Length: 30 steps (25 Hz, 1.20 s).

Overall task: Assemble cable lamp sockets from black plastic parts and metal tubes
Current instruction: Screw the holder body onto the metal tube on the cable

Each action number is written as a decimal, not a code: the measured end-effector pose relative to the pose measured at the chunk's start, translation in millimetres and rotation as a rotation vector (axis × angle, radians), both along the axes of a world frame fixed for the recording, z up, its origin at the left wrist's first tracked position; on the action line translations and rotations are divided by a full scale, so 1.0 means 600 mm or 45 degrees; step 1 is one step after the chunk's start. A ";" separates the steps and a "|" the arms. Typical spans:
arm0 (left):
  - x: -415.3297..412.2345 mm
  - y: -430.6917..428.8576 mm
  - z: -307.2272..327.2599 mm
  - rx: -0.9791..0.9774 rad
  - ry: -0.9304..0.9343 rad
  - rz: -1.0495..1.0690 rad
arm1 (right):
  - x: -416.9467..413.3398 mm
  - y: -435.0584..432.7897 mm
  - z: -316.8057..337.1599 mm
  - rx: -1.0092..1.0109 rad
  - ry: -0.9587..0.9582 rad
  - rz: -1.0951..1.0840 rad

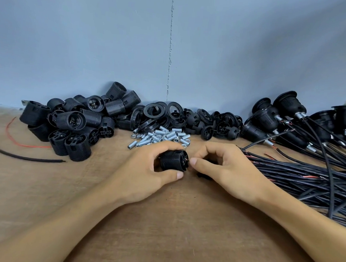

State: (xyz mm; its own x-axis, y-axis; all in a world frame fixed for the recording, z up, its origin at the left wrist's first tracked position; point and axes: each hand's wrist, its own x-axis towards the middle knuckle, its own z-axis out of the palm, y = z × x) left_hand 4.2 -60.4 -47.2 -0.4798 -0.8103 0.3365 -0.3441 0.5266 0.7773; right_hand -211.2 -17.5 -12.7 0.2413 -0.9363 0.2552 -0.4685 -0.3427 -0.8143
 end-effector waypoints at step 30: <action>-0.003 0.023 0.014 -0.465 -0.134 0.239 | 0.006 0.004 -0.009 -0.242 0.261 -0.093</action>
